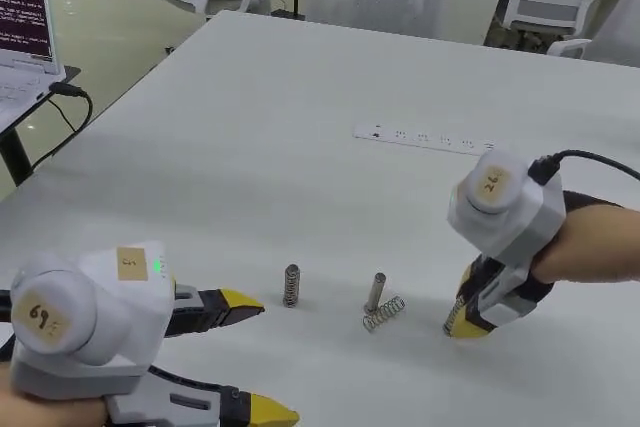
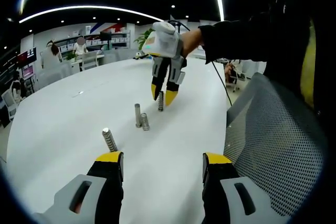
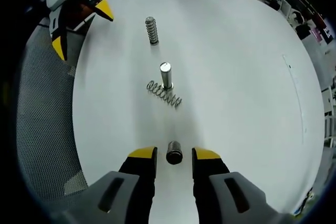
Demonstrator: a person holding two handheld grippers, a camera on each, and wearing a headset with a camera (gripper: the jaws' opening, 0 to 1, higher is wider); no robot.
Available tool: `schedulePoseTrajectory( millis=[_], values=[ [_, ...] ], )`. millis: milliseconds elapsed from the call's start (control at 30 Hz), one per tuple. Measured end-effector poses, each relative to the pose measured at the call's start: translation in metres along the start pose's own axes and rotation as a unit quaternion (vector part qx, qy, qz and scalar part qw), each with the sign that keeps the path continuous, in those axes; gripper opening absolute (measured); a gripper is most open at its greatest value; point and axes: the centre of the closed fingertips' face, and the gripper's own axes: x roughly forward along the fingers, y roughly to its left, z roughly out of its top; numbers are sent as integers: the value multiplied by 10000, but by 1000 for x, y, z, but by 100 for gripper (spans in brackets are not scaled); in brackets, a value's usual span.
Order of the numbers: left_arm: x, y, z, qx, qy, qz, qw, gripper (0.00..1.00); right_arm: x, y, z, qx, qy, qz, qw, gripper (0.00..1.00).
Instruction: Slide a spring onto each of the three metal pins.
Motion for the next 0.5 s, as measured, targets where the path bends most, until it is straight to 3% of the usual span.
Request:
schedulePoseTrajectory(
  millis=[500],
  values=[
    [0, 1, 0, 5, -2, 11, 10000, 56, -6, 0, 14, -147, -147, -59, 9998, 30]
  ],
)
